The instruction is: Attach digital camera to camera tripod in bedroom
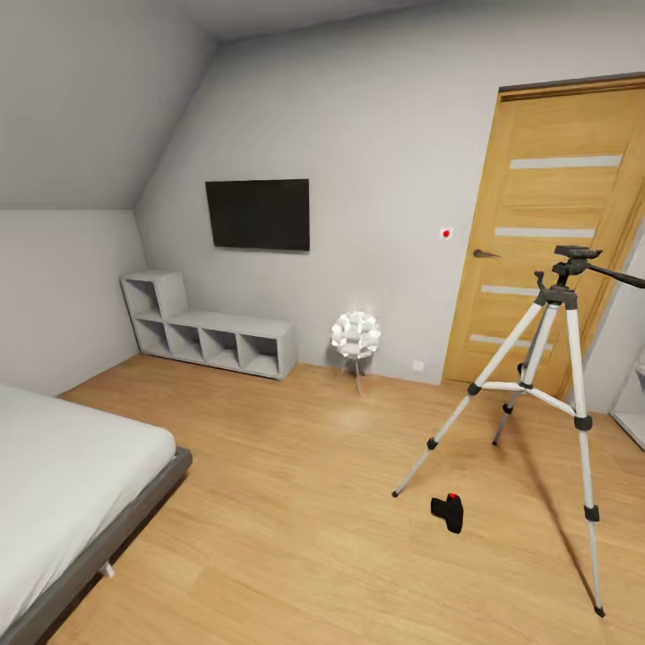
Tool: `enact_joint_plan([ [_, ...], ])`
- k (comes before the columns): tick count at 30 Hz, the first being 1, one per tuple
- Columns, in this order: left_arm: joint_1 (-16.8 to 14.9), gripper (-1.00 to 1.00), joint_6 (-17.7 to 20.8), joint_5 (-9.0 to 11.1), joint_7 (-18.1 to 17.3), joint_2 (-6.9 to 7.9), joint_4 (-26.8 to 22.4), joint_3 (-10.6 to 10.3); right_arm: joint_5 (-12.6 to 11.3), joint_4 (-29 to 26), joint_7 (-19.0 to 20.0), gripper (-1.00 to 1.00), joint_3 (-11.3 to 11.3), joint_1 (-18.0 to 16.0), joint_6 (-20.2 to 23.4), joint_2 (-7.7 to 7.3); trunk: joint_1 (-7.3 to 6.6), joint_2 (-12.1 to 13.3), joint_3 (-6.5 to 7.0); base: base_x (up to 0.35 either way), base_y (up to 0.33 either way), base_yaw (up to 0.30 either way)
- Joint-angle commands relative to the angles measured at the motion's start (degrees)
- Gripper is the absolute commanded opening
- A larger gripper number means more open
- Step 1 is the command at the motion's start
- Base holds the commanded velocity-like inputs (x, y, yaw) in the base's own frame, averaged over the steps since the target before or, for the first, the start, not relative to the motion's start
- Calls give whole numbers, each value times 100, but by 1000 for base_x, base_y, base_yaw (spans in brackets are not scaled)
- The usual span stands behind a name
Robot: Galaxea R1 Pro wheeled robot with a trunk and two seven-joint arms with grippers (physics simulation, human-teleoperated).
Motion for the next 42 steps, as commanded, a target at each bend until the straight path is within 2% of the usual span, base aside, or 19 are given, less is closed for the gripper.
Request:
enact_joint_plan([
  [1, 33, 100, -33, 33, -33, -33, -33, 33, 33, 9, -33, 100, 33, -16, 28, -33, 0, -1, -3, 0, 0, 0],
  [6, 43, 100, -131, 193, -46, -71, -149, 60, 80, 9, -32, 100, 48, -14, 1, -52, 0, -1, -3, 0, 0, 0],
  [11, 43, 100, -200, 51, -44, -78, -172, 69, 77, 9, -27, 100, 46, -13, -24, -57, 0, -1, -3, 0, 0, 0],
  [36, 43, 100, -229, 38, -44, -70, -176, 71, 78, 9, -28, 100, 44, -12, -124, -53, 0, -1, -3, 0, 0, -1],
  [42, 43, 100, -229, 42, -44, -70, -176, 71, 78, 9, -27, 100, 44, -14, -137, -46, 0, -1, -3, 0, 0, -125],
])
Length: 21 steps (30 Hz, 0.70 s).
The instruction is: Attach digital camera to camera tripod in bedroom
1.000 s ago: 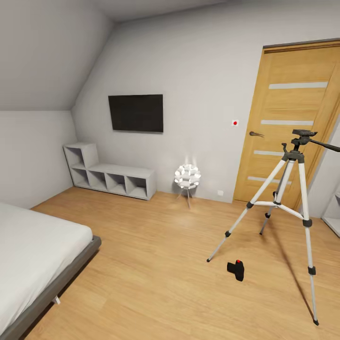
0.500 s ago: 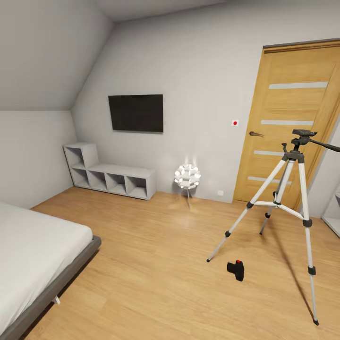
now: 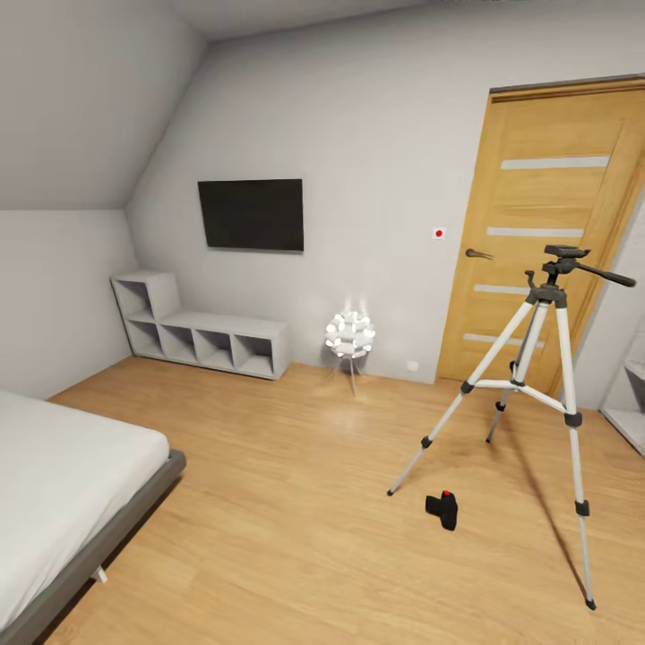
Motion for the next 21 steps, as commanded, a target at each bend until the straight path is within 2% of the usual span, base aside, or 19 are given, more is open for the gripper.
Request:
enact_joint_plan([
  [1, 4, 100, -7, 4, -4, 0, -10, 6, 7, 1, -2, 100, 3, -2, -14, 0, 0, -2, -4, 0, 0, -199],
  [14, 4, 100, -8, 11, -1, 0, -10, 6, 9, 1, -8, 100, 3, -3, -25, 2, 0, -2, -4, 0, 0, -232],
  [21, 4, 100, -9, 288, -4, 6, -10, -2, 9, 1, -6, 100, 3, -2, -25, 2, 0, -2, -4, 0, 0, -240],
])
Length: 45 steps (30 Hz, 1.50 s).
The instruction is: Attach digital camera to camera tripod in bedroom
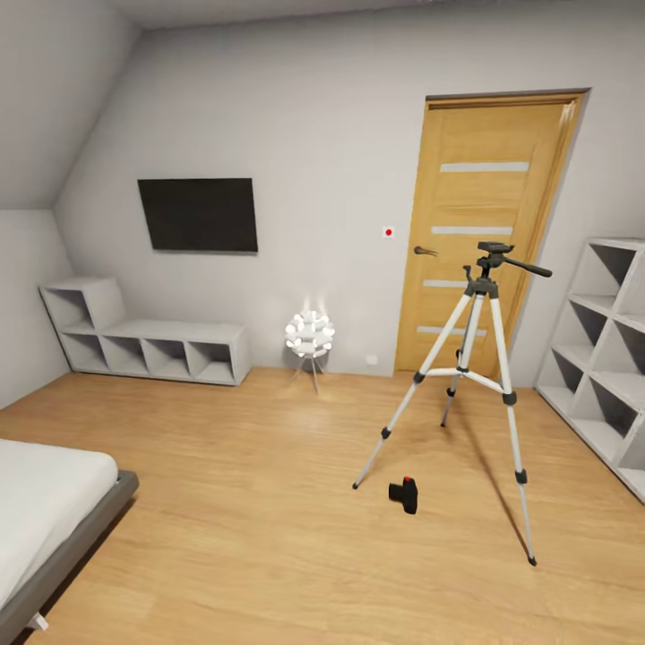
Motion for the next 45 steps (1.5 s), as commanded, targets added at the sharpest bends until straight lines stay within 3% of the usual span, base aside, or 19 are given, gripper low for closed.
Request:
enact_joint_plan([
  [1, 4, 100, -6, 95, -4, 1, -10, 0, 13, 1, -1, 100, 3, -1, -14, 2, 0, -2, -4, 0, 0, -240],
  [45, 4, 100, -5, 147, -5, -4, -9, -6, 34, 1, 10, 100, 21, -1, -5, 9, 0, -2, -4, 0, 0, -240],
])
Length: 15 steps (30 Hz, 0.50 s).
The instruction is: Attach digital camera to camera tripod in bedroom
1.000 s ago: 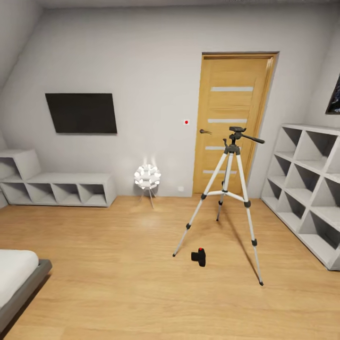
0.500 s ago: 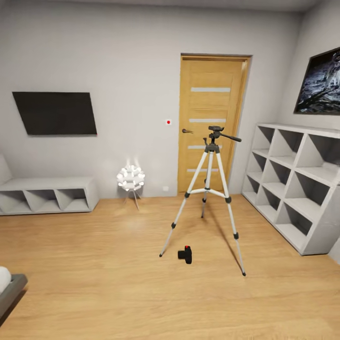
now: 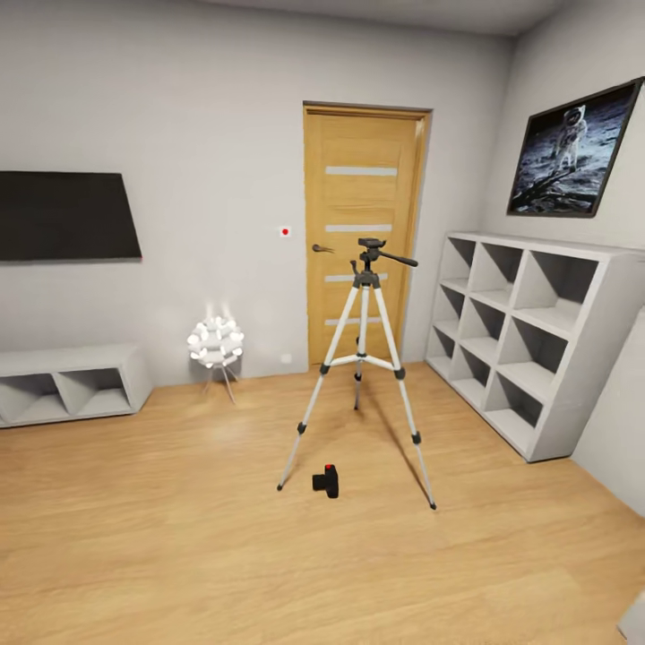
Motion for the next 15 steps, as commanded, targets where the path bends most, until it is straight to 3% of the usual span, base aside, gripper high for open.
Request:
enact_joint_plan([
  [1, 4, 100, -7, 42, -4, -1, -10, 2, 10, 1, -2, 100, 5, 0, -13, 0, 0, -2, -4, 0, 0, -240],
  [15, 4, 100, -7, 42, -4, 2, -10, -1, 10, 1, -1, 100, 5, -1, -13, 1, 0, -2, -4, 0, 0, -240],
])
